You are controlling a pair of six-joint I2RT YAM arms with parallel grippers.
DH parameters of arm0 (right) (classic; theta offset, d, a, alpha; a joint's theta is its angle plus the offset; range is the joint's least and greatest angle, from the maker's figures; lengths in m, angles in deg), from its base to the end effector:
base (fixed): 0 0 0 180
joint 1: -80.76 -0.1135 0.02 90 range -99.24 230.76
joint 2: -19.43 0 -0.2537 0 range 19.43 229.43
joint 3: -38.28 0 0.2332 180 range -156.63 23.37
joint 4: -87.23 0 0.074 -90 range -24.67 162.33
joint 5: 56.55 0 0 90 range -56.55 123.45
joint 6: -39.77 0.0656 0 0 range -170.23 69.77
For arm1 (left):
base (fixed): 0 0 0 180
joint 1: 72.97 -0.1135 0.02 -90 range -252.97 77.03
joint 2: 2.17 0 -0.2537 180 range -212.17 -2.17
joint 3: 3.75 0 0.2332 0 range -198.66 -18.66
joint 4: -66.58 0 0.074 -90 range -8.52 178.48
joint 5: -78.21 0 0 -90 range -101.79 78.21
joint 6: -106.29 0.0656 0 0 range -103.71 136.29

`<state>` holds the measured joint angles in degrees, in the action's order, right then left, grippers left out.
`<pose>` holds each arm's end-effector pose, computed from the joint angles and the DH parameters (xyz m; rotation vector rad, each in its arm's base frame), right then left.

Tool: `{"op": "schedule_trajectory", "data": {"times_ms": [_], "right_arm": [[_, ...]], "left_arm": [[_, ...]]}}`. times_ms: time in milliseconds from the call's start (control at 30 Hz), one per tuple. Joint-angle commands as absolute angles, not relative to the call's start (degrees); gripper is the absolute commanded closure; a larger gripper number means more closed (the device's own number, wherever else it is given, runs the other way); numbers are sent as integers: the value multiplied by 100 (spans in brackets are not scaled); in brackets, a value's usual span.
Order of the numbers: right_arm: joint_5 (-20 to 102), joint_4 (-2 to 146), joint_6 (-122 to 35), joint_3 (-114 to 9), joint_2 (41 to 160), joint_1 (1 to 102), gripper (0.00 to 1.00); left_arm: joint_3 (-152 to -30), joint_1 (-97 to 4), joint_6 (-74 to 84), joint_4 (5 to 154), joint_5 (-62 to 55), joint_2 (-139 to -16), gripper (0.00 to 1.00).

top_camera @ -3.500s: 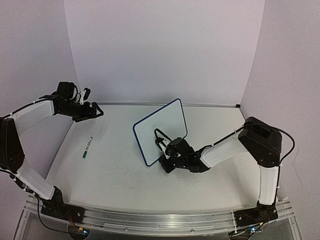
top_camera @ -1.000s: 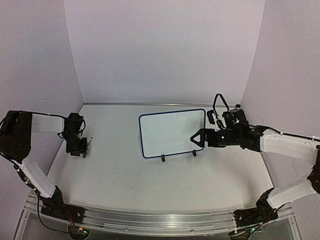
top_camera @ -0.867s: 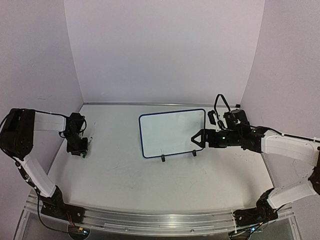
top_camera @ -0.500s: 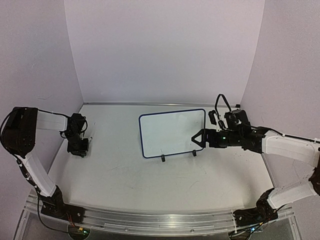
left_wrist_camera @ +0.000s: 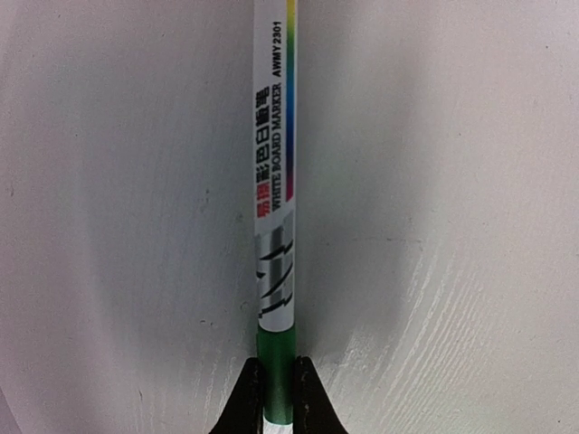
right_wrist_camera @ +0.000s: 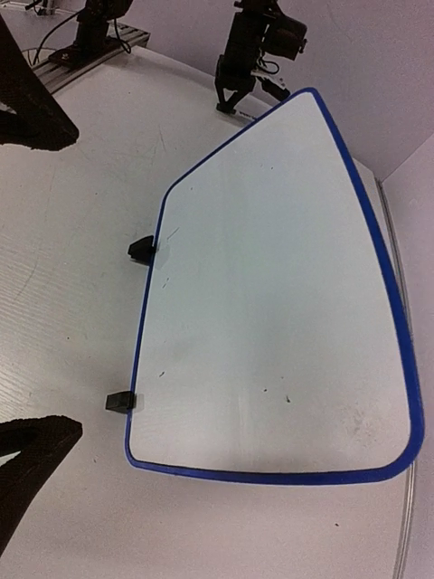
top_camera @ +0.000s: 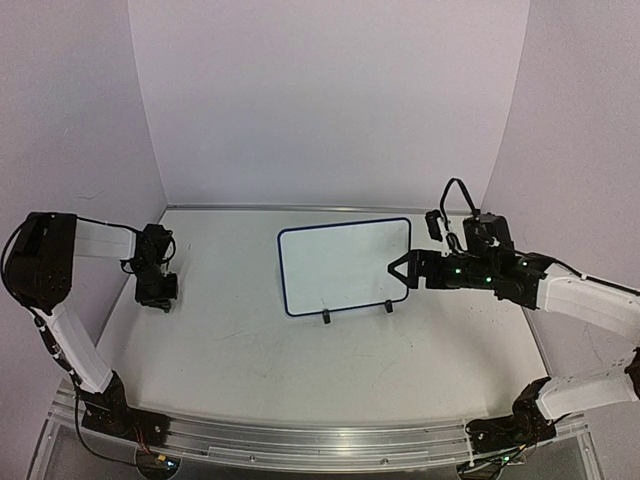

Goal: Write a sentence on the whiteboard
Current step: Pick up the whiteboard marker from the corner of the board, then pass from the left arm to the right

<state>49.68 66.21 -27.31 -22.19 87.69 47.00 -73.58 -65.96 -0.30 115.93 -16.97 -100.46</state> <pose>0.2202 0.1692 0.2515 -0.3871 2.1431 0.8815 0.2896 -0.0296 0.1172 -0.2574 2.9030 0.0654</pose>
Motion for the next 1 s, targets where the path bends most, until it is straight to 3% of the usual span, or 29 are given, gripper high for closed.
{"op": "schedule_trajectory", "data": {"times_ms": [0, 200, 533, 733, 967], "right_arm": [[4990, 6393, -2931, -2272, 8443, 4710, 2], [5607, 5917, -3010, -2630, 8253, 4710, 2], [7818, 5266, -2919, -3530, 8731, 4710, 2], [9038, 5159, -2717, -4060, 9355, 4677, 2], [9211, 5009, -2683, -4419, 9873, 4364, 3]], "left_arm": [[-7077, -6618, -110, 11603, -1370, -9674, 100], [-6894, -6232, -120, 11454, -304, -8641, 100], [-7307, -4917, -33, 11699, 925, -7333, 100], [-7617, -3998, 345, 11917, 1852, -7053, 100], [-8142, -2834, 555, 12306, 2434, -7314, 100]]}}
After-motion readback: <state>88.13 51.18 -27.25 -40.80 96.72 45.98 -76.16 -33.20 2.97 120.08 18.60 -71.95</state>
